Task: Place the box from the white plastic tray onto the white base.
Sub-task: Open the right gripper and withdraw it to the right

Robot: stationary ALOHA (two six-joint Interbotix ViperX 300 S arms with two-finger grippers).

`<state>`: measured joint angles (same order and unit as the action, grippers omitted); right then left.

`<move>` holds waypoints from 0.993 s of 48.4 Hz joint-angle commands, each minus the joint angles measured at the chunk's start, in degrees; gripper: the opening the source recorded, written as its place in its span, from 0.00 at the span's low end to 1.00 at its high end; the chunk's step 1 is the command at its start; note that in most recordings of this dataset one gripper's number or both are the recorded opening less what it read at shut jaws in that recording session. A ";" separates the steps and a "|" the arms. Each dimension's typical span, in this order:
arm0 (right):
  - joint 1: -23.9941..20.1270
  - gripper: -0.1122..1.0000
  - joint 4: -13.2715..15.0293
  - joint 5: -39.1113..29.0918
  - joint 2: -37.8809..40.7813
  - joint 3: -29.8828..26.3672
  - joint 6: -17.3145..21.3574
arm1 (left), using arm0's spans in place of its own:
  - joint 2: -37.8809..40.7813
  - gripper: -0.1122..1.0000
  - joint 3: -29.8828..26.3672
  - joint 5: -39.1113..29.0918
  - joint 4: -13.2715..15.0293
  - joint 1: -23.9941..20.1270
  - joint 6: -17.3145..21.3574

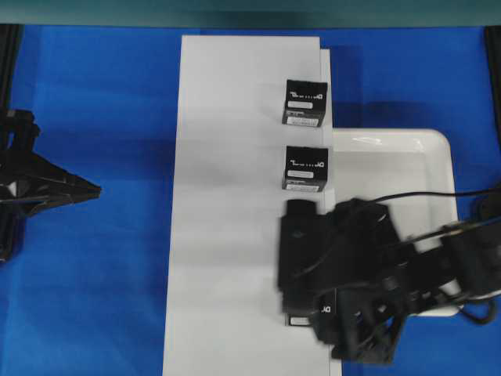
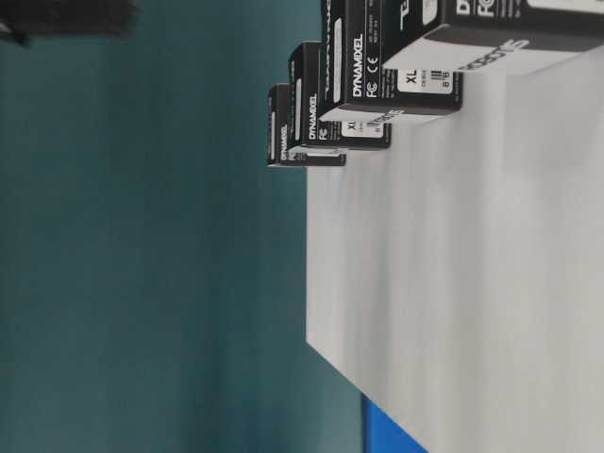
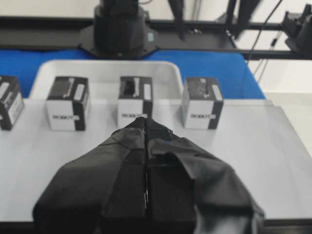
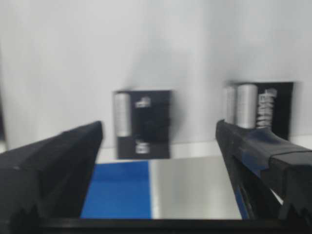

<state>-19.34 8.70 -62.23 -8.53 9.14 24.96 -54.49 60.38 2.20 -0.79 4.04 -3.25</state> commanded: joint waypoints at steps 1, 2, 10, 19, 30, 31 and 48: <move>0.35 0.98 3.52 1.41 -3.34 1.32 0.09 | 0.18 0.04 -0.79 0.35 -0.09 0.35 -0.09; 0.44 0.98 4.31 1.85 -4.04 1.85 0.09 | 0.18 0.04 -0.79 0.26 -0.09 0.44 -0.09; 1.85 0.98 6.86 6.94 -10.11 7.03 0.44 | 0.18 0.04 -0.88 0.44 -0.09 0.79 -0.18; 5.10 0.98 7.82 16.87 -19.25 16.08 2.46 | 0.09 0.04 -1.41 0.62 -0.09 0.79 -1.32; 9.58 0.98 10.28 27.95 -31.11 26.54 2.55 | -0.09 0.04 -1.58 0.26 -0.09 0.79 -1.76; 9.93 0.97 10.28 28.21 -31.99 27.16 2.46 | -0.18 0.04 -1.49 0.26 -0.09 0.79 -1.76; 11.69 0.97 12.04 29.27 -46.14 36.47 0.26 | -0.97 0.04 -1.49 0.44 -0.09 0.79 -1.85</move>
<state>-7.91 20.30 -33.66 -52.56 44.74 25.40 -55.63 60.29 2.20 -0.79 4.75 -5.01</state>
